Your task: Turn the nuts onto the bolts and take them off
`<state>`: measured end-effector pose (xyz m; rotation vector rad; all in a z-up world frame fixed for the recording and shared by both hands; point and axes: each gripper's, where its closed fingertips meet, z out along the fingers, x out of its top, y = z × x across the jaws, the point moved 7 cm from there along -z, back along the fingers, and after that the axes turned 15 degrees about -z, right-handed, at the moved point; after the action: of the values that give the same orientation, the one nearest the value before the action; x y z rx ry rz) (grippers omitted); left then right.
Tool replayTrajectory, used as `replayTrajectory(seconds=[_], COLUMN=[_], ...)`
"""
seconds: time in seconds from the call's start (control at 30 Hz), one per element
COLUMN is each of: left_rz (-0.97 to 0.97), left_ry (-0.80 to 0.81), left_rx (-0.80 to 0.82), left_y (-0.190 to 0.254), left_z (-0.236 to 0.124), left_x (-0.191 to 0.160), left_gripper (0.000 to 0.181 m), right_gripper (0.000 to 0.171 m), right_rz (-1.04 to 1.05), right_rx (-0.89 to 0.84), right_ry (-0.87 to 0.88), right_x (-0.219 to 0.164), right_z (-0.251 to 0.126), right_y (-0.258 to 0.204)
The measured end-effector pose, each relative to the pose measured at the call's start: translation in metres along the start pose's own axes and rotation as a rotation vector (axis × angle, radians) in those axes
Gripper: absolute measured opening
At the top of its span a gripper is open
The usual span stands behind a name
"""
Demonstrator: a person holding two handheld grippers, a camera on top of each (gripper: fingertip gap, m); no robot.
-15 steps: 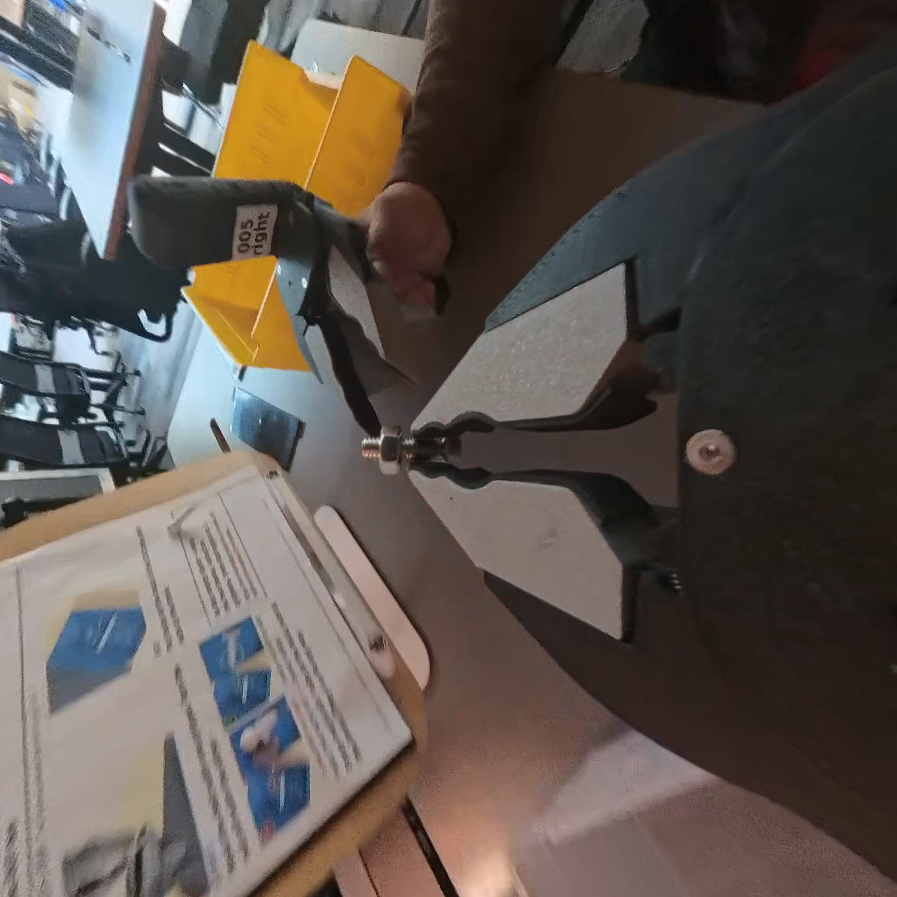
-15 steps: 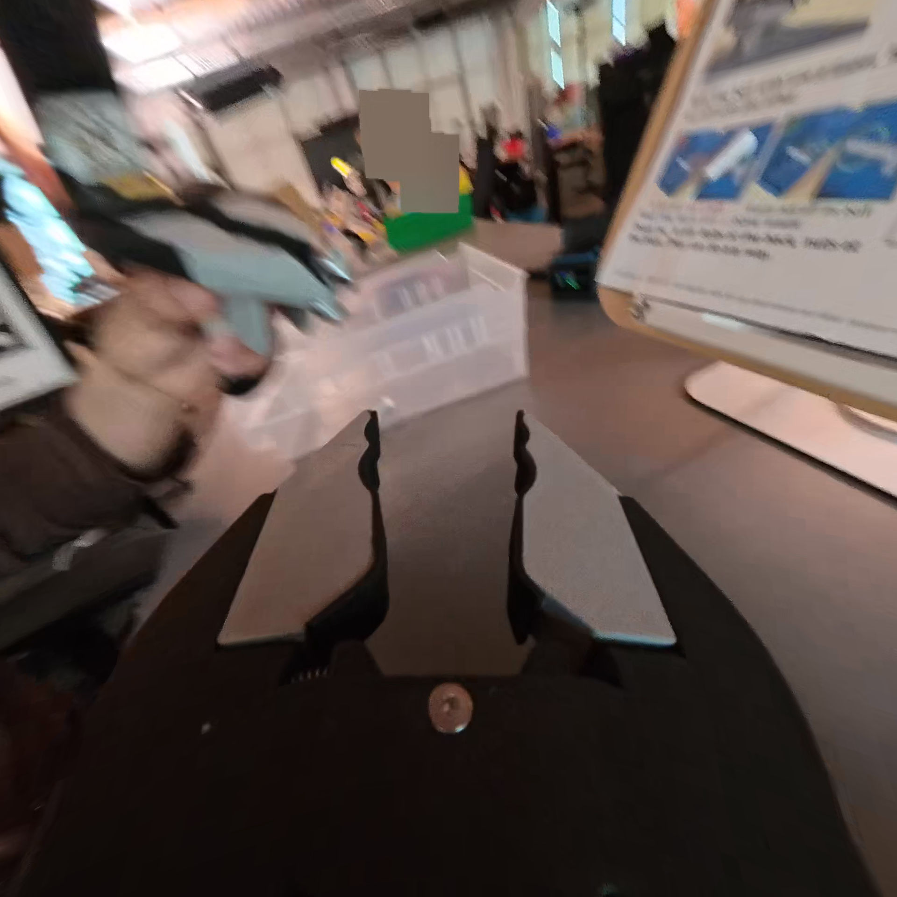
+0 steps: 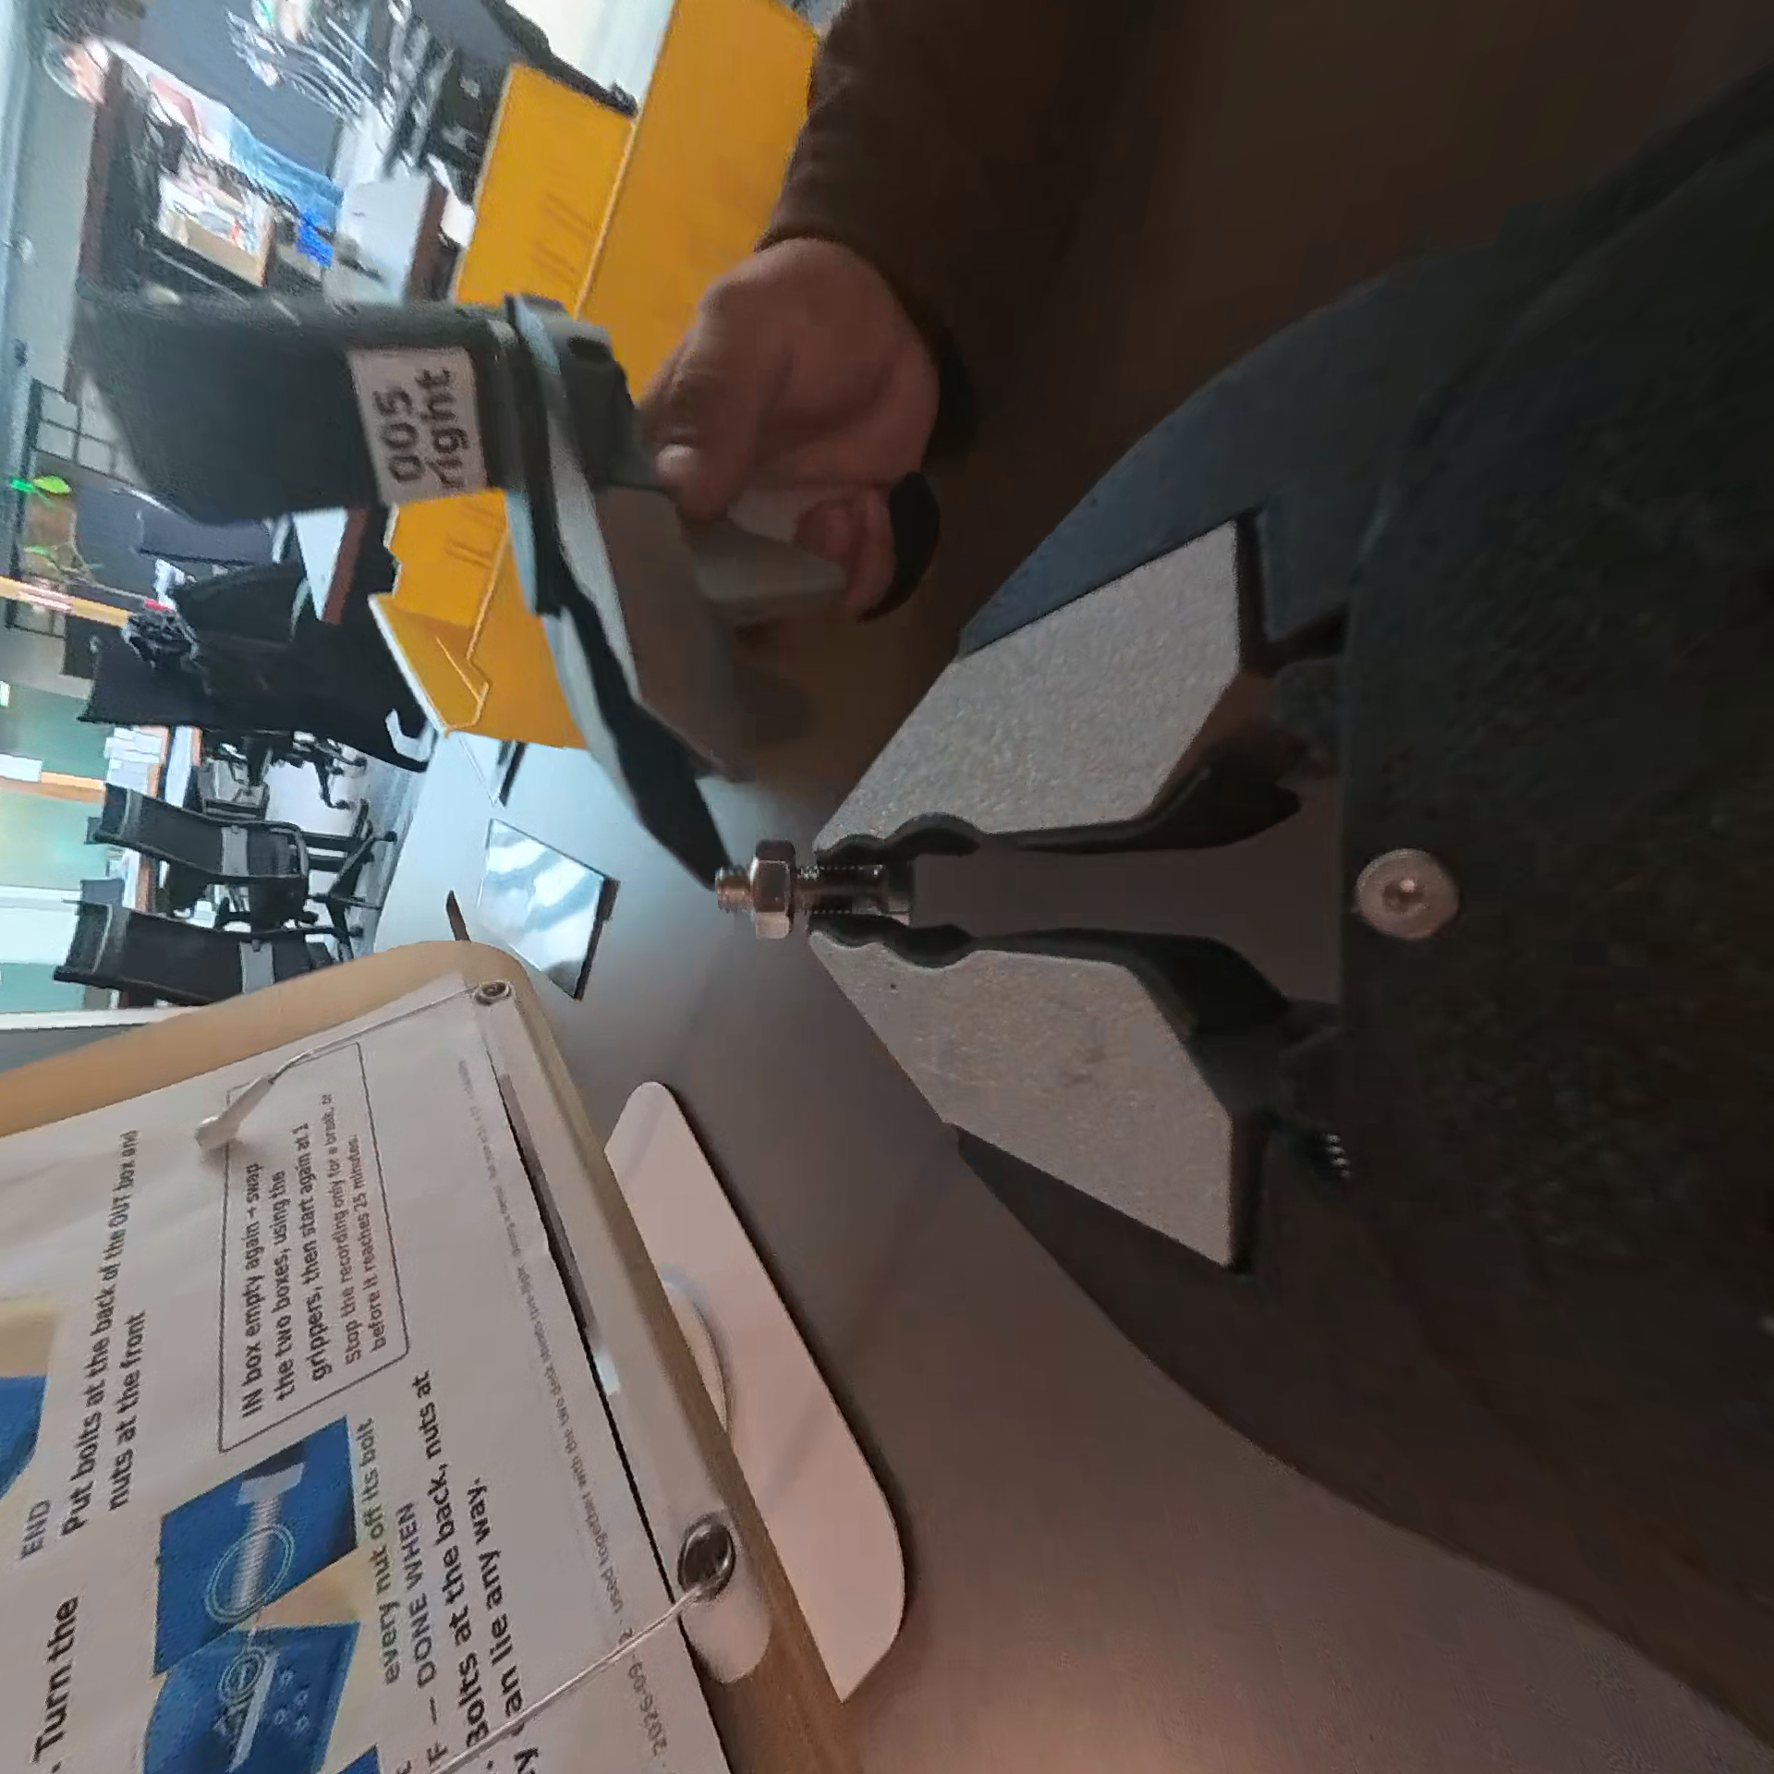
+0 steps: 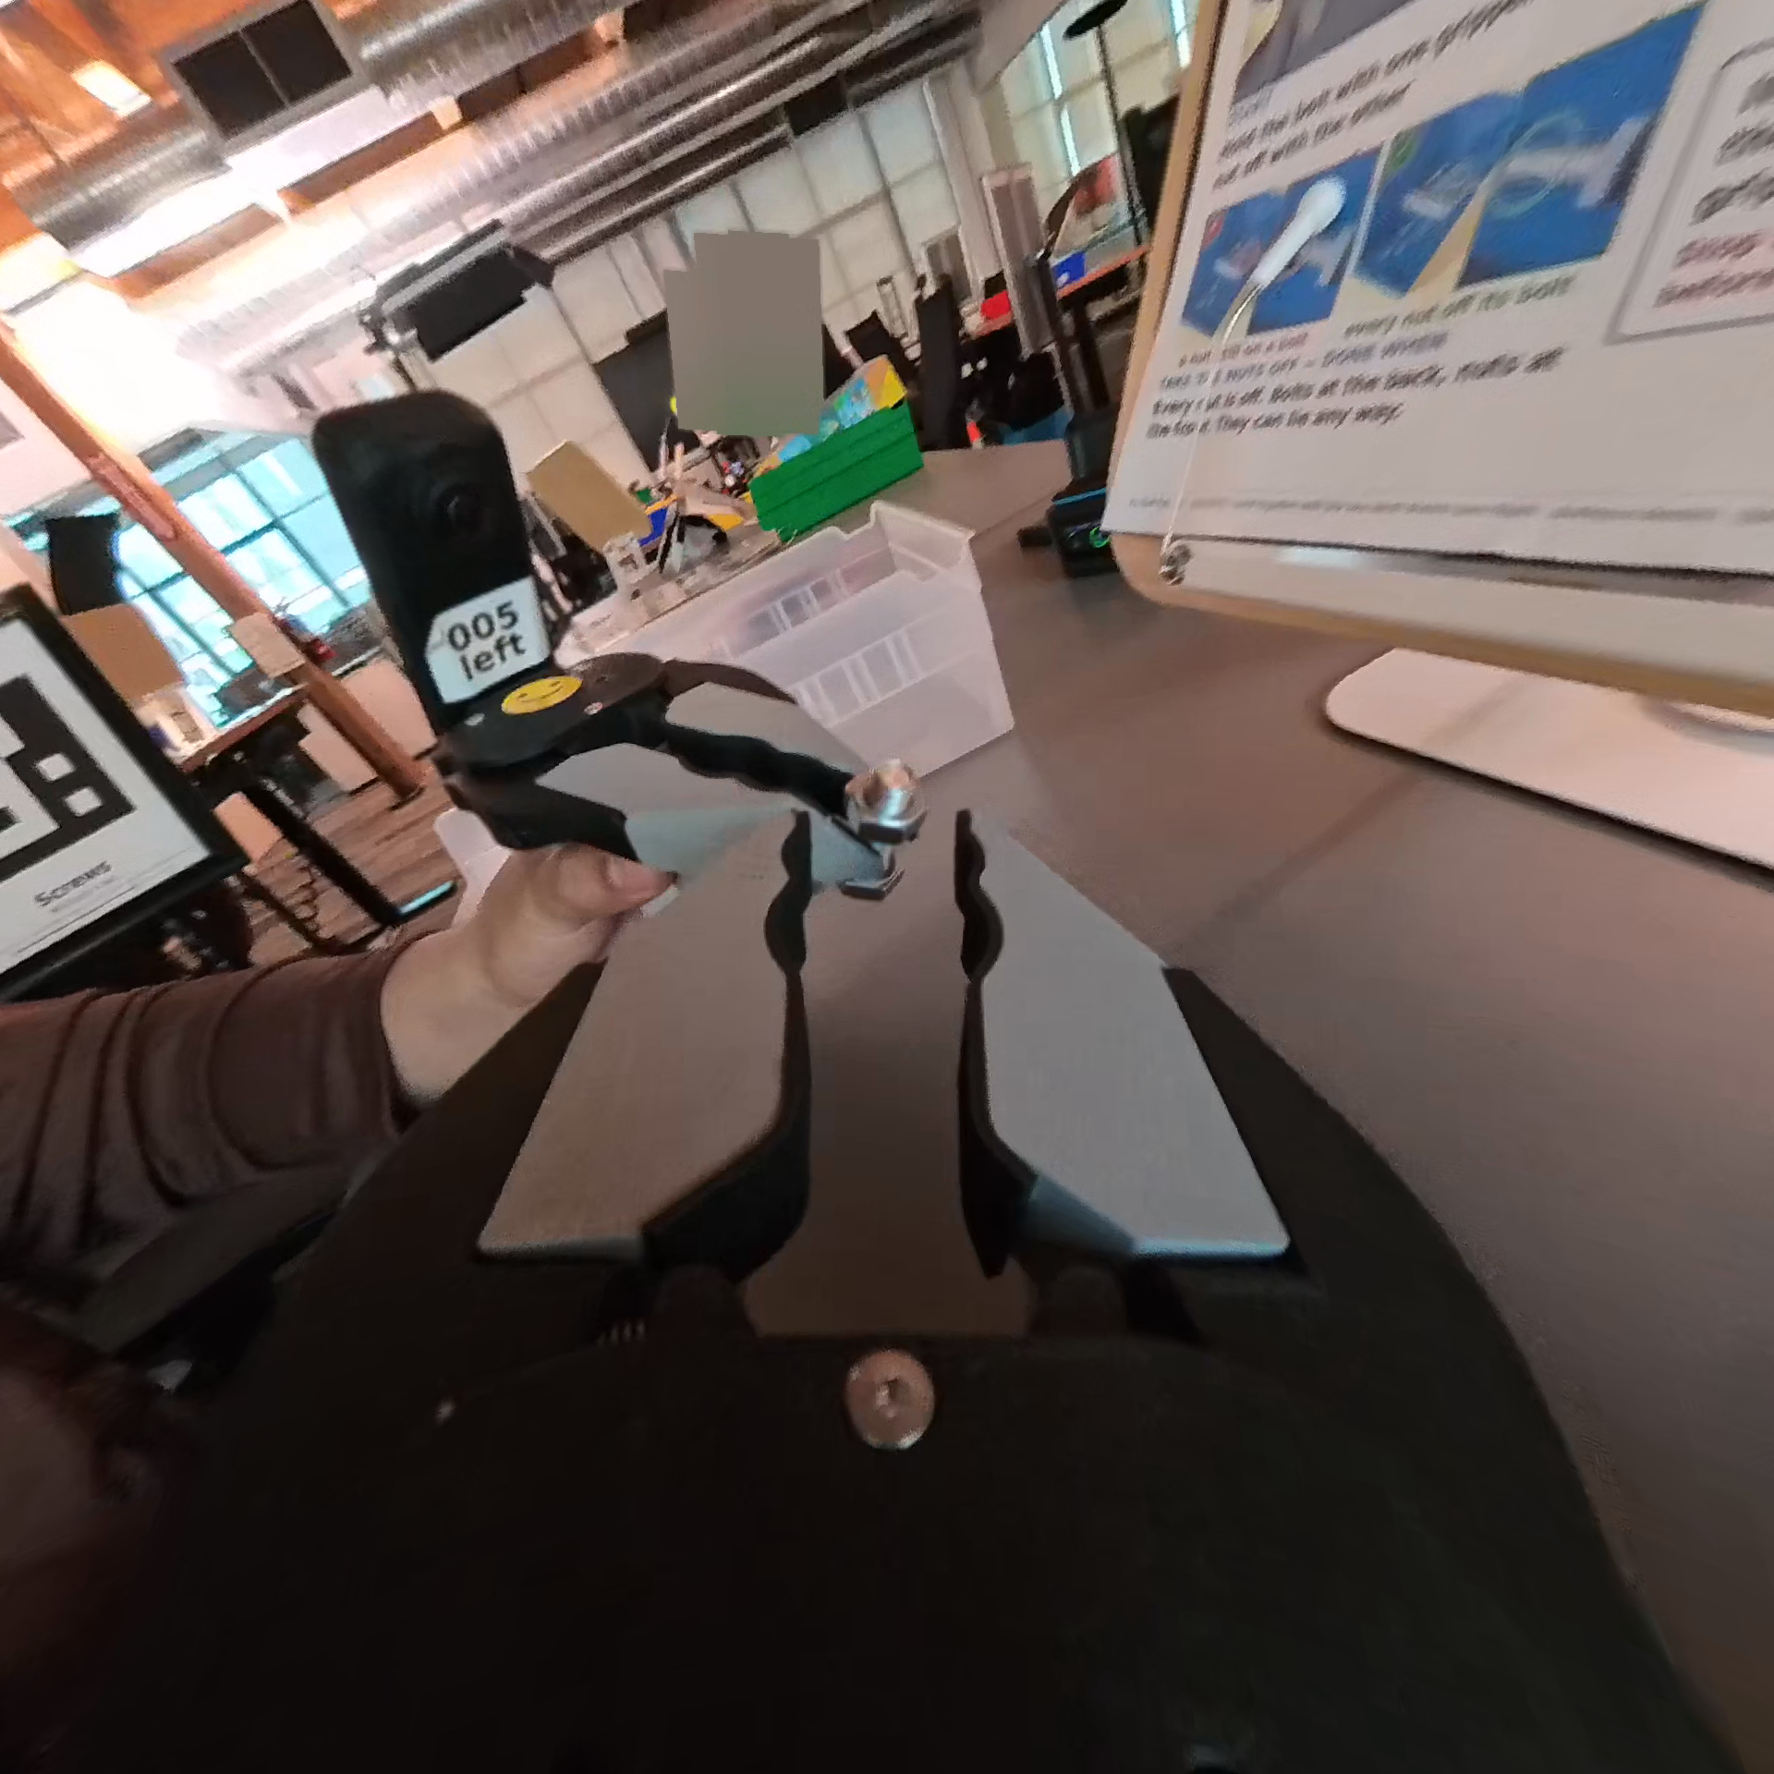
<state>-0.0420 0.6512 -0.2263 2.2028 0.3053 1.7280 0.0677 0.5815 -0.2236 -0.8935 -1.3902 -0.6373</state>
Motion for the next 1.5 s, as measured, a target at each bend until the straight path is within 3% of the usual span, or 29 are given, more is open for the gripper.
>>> replayTrajectory(seconds=[0.4, 1.07, 1.23, 1.33, 1.43, 1.5], left_rz=[-0.048, -0.086, -0.066, -0.033, -0.016, -0.026], left_ry=[0.010, -0.050, -0.044, -0.029, 0.004, 0.048], left_rx=[-0.066, -0.111, -0.135, -0.141, -0.081, -0.059], left_y=[0.006, 0.002, 0.008, 0.014, 0.011, 0.007], left_z=[-0.001, 0.001, 0.000, 0.000, -0.004, -0.011], left_x=[-0.001, -0.006, -0.006, -0.005, -0.001, 0.004], left_gripper=[0.008, 0.008, 0.008, 0.008, 0.008, 0.007], right_gripper=[0.012, 0.012, 0.035, 0.037, 0.031, 0.011], right_rz=[0.041, -0.236, -0.164, -0.146, -0.159, -0.161], right_rx=[0.043, -0.095, -0.066, -0.039, -0.063, -0.223], right_ry=[0.007, -0.104, -0.058, -0.040, -0.037, -0.078], right_x=[-0.003, 0.001, 0.001, 0.003, 0.005, 0.003], right_z=[0.008, 0.009, 0.007, 0.005, 0.002, -0.007], right_y=[-0.007, -0.019, -0.016, -0.016, -0.015, 0.000])
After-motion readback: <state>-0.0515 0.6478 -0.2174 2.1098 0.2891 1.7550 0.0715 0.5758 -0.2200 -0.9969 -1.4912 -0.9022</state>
